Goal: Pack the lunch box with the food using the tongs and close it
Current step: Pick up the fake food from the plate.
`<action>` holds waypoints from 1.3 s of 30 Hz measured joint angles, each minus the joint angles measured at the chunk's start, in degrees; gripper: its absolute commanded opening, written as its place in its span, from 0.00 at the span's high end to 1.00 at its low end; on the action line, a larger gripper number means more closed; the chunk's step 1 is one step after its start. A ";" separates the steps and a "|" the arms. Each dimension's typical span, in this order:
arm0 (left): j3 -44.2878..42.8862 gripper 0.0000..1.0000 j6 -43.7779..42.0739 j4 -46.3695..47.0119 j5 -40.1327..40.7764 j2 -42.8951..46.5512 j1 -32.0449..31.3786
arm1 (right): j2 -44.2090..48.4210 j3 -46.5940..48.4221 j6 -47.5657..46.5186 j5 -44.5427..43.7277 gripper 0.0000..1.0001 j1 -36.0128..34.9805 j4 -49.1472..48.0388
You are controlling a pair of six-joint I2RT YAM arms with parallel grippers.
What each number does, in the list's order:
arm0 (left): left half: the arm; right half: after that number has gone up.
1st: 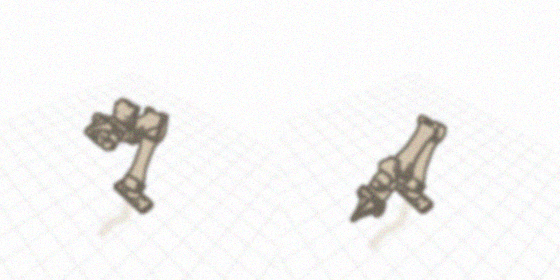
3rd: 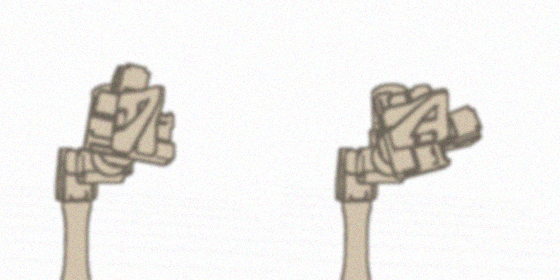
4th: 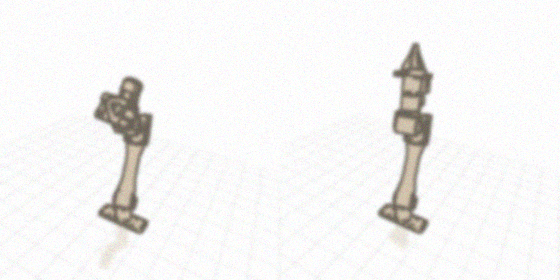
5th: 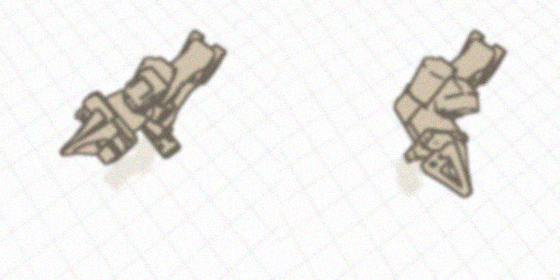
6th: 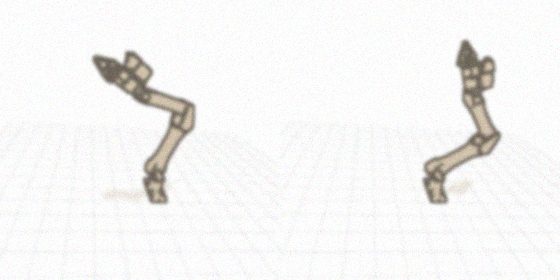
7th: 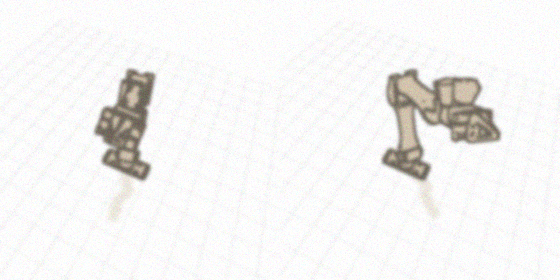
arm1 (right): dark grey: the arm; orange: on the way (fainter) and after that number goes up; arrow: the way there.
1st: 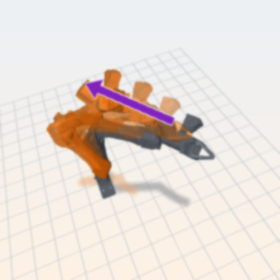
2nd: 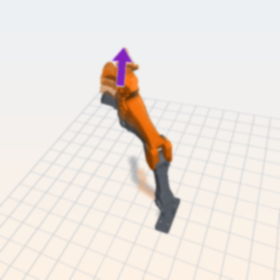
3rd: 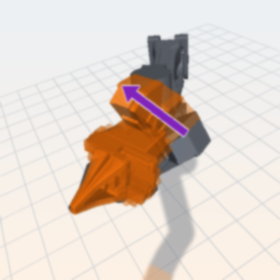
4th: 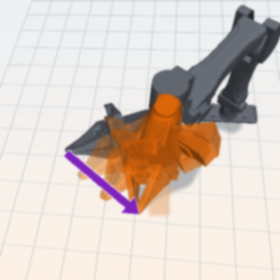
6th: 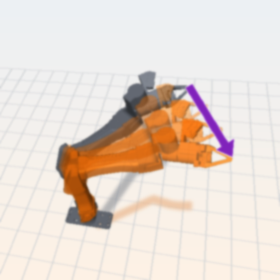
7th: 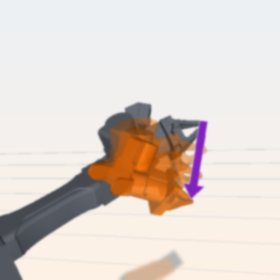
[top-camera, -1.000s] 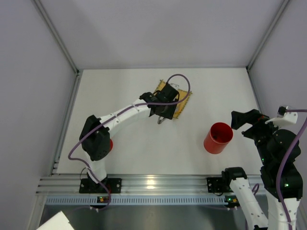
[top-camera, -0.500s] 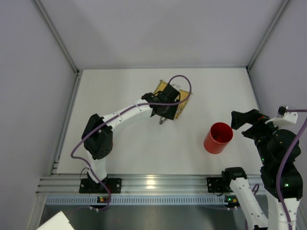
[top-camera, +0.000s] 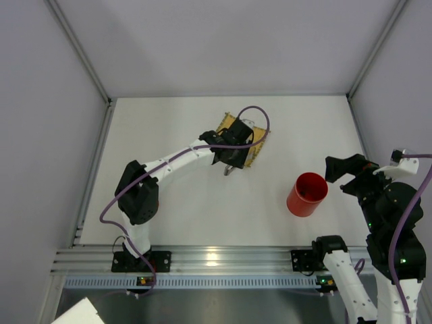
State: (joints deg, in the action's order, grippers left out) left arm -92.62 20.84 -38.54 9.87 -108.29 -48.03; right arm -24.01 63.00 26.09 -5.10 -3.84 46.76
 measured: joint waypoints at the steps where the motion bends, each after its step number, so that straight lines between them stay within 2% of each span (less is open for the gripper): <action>1: 0.00 0.56 -0.02 0.00 0.00 0.00 0.00 | 0.00 0.00 0.00 0.02 0.00 0.00 0.00; 6: 0.00 0.63 0.00 -0.02 0.00 0.00 0.00 | 0.00 0.00 0.00 0.02 0.00 0.00 0.02; 11: 0.00 0.64 0.00 -0.02 0.09 0.00 0.00 | 0.00 0.00 0.00 0.02 0.00 0.00 0.00; 23: -0.02 0.64 -0.87 -0.33 1.95 0.98 0.00 | 0.00 0.00 0.02 0.02 0.00 0.00 0.00; 33: -0.74 0.64 -1.53 -1.01 1.92 6.08 -0.50 | 0.00 0.00 0.02 0.04 0.01 0.00 -0.02; 39: -4.76 0.63 -2.36 -3.30 2.49 8.37 -4.61 | 0.00 0.00 0.04 0.04 0.00 0.00 -0.02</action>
State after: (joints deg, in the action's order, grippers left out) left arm -97.38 18.48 -41.85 12.36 -99.92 -52.64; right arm -24.01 63.00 26.13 -5.06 -3.84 46.74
